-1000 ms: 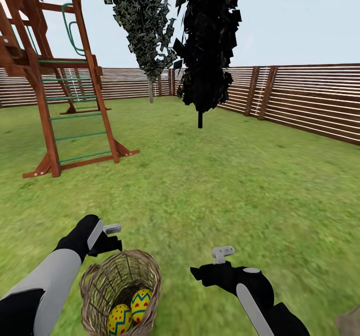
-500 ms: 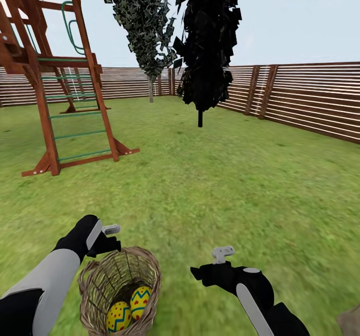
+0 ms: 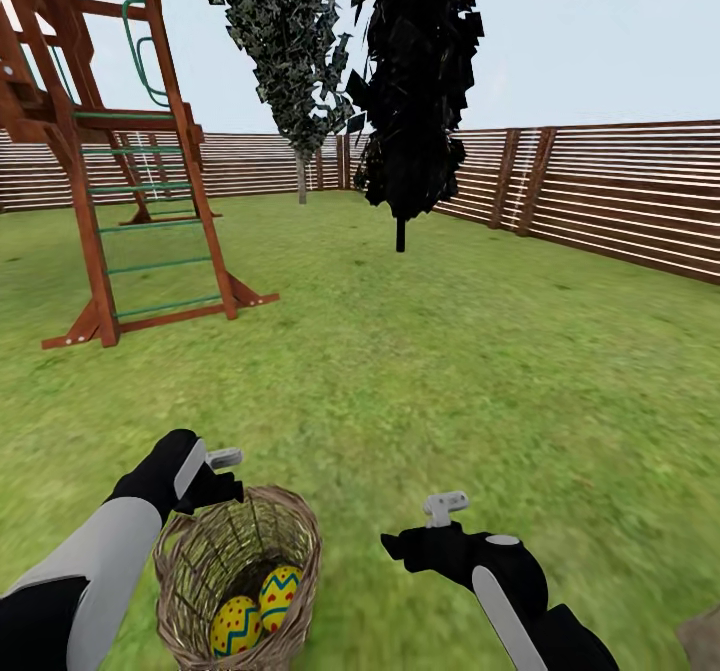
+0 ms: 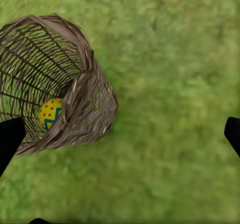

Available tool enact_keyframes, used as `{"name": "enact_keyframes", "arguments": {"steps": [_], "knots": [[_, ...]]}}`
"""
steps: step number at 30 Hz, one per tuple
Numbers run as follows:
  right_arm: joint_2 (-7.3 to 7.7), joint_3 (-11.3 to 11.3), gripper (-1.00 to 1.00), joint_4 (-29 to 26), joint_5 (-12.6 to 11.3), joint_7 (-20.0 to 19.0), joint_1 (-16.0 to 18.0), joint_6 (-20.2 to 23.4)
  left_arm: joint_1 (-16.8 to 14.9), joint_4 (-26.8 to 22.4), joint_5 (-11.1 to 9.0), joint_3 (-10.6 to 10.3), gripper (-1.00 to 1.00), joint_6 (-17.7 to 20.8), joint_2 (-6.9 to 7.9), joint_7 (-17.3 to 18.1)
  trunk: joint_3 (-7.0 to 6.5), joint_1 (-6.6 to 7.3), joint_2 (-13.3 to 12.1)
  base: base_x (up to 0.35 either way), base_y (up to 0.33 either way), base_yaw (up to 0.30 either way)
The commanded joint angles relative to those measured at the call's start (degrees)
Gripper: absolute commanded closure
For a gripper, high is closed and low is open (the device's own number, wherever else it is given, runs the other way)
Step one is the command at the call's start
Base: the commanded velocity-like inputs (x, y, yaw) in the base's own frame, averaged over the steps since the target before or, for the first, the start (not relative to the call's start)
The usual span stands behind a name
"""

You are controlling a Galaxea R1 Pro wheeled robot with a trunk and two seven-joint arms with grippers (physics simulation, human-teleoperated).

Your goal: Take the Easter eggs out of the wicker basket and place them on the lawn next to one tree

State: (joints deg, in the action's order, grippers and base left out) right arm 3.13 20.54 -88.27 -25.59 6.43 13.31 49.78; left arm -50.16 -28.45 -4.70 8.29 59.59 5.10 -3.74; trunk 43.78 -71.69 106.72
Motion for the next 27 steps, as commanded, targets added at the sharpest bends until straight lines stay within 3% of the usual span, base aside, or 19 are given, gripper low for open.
{"name": "enact_keyframes", "arguments": {"steps": [1, 27], "knots": [[0.05, 0.11, -1.00, -0.06, -0.60, 0.60, 0.05, 0.14, -0.03, -0.05, -0.48, 0.15, -1.00, 0.22, -0.03, -0.39, 0.24, -0.22, 0.44, 0.000, 0.000, 0.000], [0.04, 0.13, -1.00, -0.06, -0.60, 0.58, 0.05, 0.14, -0.03, -0.08, -0.41, 0.13, -1.00, -0.08, -0.24, -0.48, 4.91, -5.93, 10.87, 0.000, 0.000, 0.000]]}}
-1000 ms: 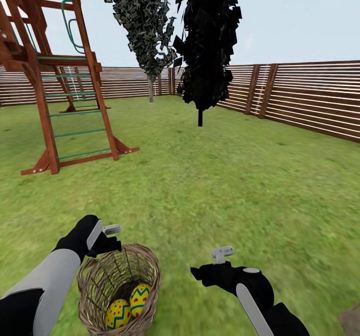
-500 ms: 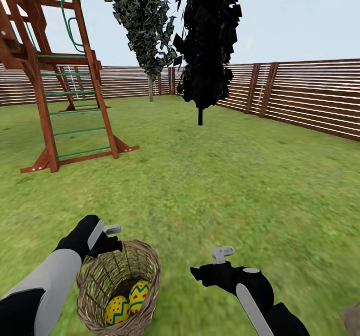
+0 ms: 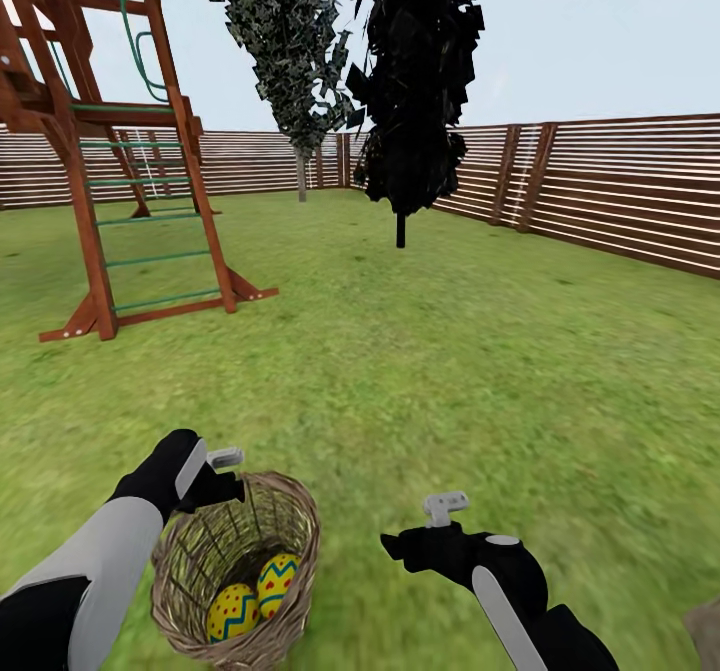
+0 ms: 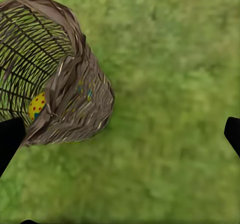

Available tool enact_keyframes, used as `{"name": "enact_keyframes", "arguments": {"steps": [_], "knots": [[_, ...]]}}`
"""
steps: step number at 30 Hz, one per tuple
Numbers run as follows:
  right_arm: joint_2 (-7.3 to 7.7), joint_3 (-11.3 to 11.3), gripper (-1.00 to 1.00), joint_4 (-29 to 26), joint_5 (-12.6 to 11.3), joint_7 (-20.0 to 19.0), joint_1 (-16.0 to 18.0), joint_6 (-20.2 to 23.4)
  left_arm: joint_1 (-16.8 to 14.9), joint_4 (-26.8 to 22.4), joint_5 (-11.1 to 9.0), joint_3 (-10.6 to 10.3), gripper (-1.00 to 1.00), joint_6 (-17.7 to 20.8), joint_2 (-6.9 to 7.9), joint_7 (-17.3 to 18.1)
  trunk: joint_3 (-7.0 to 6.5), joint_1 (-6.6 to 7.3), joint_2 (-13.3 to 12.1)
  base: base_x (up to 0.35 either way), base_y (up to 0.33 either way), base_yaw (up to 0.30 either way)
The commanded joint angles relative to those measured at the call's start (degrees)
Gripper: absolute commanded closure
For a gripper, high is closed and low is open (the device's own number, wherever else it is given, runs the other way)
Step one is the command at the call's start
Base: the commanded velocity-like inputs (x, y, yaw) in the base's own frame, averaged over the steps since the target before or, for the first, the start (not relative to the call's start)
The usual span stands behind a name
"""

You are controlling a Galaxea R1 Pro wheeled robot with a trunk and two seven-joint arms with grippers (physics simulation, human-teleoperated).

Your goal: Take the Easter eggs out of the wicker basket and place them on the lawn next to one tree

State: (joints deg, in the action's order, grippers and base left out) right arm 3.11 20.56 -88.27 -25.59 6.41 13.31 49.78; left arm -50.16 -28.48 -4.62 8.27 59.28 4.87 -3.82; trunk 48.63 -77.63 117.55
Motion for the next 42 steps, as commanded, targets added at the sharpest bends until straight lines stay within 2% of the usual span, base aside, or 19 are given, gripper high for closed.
{"name": "enact_keyframes", "arguments": {"steps": [1, 10, 21, 42], "knots": [[0.05, 0.13, -1.00, -0.06, -0.60, 0.55, 0.05, 0.14, -0.03, -0.04, -0.49, 0.14, -1.00, 0.22, 0.01, -0.40, 0.24, -0.22, 0.44, 0.000, 0.000, 0.000], [0.47, 0.03, -1.00, -1.77, -0.64, 0.48, 0.05, 0.07, -0.03, 0.08, -0.52, 0.00, -1.00, 0.30, 0.44, -0.41, 1.85, -2.19, 4.05, 0.000, 0.000, 0.000], [0.48, -2.03, -1.00, -2.52, -0.69, 0.53, 0.05, 0.05, -0.03, 0.14, -0.47, -0.07, -1.00, 0.39, 0.57, -0.66, 3.83, -4.61, 8.46, 0.000, 0.000, 0.000], [0.35, -2.10, -1.00, -2.34, -0.60, 0.74, 0.05, 0.05, -0.03, -0.12, -0.56, 0.11, -1.00, -0.43, 0.32, -0.54, 7.60, -9.22, 16.88, 0.000, 0.000, 0.000]]}}
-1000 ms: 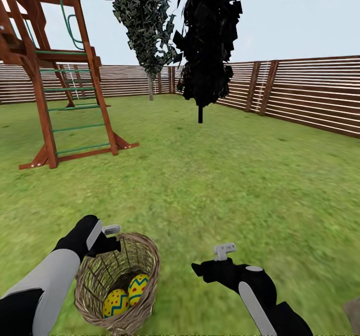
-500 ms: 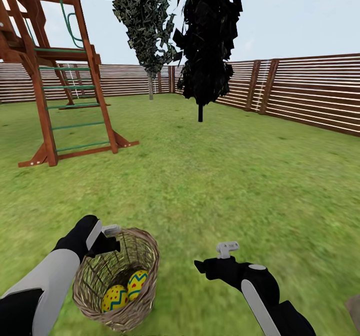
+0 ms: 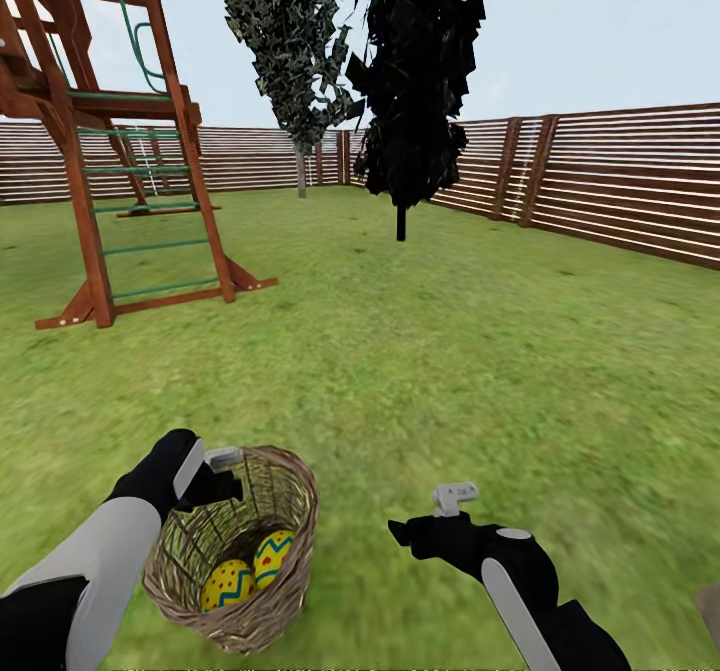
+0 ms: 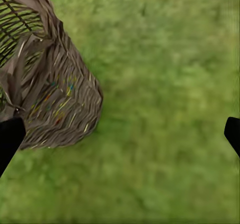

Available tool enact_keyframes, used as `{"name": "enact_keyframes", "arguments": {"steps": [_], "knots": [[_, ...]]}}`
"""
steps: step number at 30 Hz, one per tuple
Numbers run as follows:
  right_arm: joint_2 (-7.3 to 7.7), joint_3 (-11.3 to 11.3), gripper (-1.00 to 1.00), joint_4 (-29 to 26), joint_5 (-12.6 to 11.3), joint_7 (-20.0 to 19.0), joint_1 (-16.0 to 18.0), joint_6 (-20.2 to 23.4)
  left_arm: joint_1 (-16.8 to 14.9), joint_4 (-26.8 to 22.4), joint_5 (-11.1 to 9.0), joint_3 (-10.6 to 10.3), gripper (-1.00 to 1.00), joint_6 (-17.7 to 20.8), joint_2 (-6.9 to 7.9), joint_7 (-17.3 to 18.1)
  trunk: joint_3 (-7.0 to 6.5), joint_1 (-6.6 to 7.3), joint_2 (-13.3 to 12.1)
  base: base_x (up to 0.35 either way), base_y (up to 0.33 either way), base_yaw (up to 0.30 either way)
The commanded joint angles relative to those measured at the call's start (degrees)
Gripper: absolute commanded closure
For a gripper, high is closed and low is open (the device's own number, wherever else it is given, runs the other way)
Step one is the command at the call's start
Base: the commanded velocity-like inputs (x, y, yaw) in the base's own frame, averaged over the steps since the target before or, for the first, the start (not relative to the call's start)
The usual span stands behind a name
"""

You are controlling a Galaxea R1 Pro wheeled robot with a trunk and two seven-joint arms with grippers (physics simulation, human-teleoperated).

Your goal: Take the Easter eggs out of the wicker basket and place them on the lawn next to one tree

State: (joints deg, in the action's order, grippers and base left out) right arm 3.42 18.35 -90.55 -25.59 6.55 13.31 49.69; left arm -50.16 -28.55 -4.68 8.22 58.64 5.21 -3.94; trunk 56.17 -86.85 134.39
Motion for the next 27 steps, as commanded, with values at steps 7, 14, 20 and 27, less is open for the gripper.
{"name": "enact_keyframes", "arguments": {"steps": [7, 14, 20, 27], "knots": [[-0.02, 0.11, -1.00, 0.05, -0.60, 0.65, 0.05, 0.14, -0.03, 0.04, -0.35, 0.07, -1.00, -1.76, -0.20, -0.18, 1.32, -1.53, 2.85, 0.000, 0.000, 0.000], [-0.09, 0.11, -1.00, 0.10, -0.57, 0.66, 0.05, 0.14, -0.03, -0.19, -0.33, 0.05, -1.00, -2.35, -0.27, 0.04, 2.57, -3.07, 5.65, 0.000, 0.000, 0.000], [-0.13, 0.16, -1.00, 0.14, -0.50, 0.66, 0.01, 0.14, -0.03, -0.06, -0.30, 0.05, -1.00, -3.35, -0.22, 4.32, 3.65, -4.39, 8.06, 0.000, 0.000, 0.000], [-0.20, 0.19, -1.00, 0.19, -0.32, 0.66, 0.04, 0.14, 0.00, -0.26, -0.24, 0.04, -1.00, -4.25, -0.16, 6.11, 5.12, -4.95, 8.91, 0.000, 0.000, 0.000]]}}
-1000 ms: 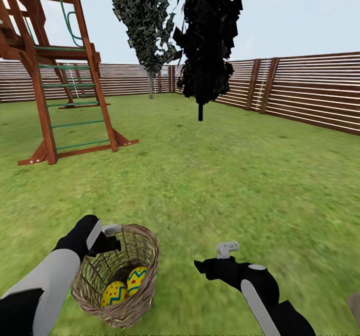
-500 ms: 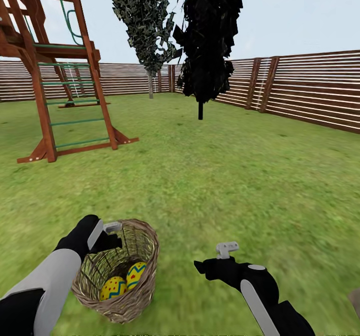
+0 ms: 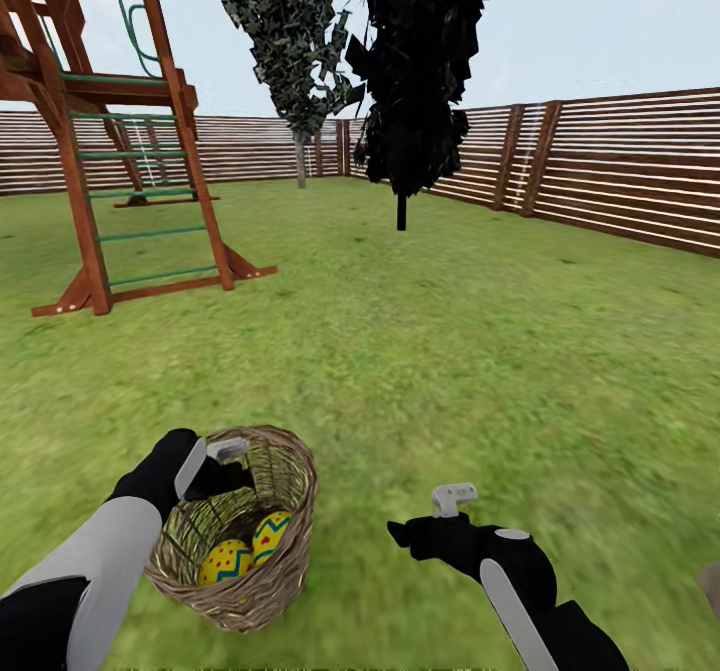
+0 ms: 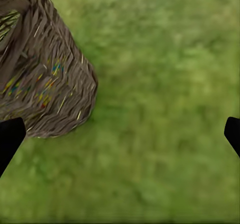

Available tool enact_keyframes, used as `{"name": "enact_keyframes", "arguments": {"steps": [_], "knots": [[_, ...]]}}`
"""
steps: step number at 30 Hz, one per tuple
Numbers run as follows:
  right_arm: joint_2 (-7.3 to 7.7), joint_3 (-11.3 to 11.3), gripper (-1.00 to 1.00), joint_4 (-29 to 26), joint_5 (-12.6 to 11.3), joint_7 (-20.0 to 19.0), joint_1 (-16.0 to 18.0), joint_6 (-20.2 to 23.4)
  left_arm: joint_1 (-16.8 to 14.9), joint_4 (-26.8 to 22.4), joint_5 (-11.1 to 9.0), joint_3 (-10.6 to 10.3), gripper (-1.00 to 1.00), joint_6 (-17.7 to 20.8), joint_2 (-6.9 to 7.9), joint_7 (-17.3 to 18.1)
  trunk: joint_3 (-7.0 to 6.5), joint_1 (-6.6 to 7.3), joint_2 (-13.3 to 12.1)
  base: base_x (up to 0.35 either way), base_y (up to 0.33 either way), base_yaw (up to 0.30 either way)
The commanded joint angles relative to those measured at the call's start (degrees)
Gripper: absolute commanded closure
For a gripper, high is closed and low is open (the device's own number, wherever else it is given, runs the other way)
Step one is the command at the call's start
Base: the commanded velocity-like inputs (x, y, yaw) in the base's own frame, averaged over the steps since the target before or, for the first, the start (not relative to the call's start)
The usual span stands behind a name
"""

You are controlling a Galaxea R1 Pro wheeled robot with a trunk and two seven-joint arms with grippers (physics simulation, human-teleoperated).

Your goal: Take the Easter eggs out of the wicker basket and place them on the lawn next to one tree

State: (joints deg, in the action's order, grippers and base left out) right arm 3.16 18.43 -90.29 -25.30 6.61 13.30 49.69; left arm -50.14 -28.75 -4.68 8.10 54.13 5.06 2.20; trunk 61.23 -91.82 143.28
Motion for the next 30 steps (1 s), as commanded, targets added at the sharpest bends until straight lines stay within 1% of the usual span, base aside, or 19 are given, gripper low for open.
{"name": "enact_keyframes", "arguments": {"steps": [1, 13, 18, 21, 26, 30], "knots": [[0.06, 0.11, -1.00, -0.06, -0.59, 0.60, 0.05, 0.14, -0.03, -0.06, -0.25, 0.17, -1.00, 0.12, 0.00, 0.01, 0.28, -0.01, 0.04, 0.000, 0.000, 0.000], [0.00, 0.15, -1.00, 0.02, -0.47, 0.60, 0.05, 0.14, 0.01, -0.20, -0.21, 0.09, -1.00, -0.48, 0.04, 0.17, 2.94, -0.32, 0.20, 0.000, 0.000, 0.000], [0.00, 0.16, -1.00, 0.06, -0.46, 0.60, 0.05, 0.14, 0.00, -0.24, -0.17, 0.06, -1.00, -1.47, -0.04, 0.33, 4.05, -0.45, 0.27, 0.000, 0.000, 0.000], [0.00, 0.17, -1.00, 0.09, -0.40, 0.60, 0.04, 0.14, 0.03, -0.25, -0.16, 0.02, -1.00, -1.79, 0.03, 0.85, 4.71, -0.53, 0.31, 0.000, 0.000, 0.000], [0.00, 0.19, -1.00, 0.11, -0.39, 0.60, 0.05, 0.14, 0.04, -0.25, -0.11, -0.12, -1.00, -1.96, 0.17, 3.08, 5.82, -0.65, 0.38, 0.000, 0.000, 0.000], [0.00, 0.20, -1.00, 0.12, -0.37, 0.60, 0.05, 0.14, 0.04, -0.26, -0.08, -0.85, -1.00, -2.04, 0.26, 4.31, 6.71, -0.76, 0.43, 0.000, 0.000, 0.000]]}}
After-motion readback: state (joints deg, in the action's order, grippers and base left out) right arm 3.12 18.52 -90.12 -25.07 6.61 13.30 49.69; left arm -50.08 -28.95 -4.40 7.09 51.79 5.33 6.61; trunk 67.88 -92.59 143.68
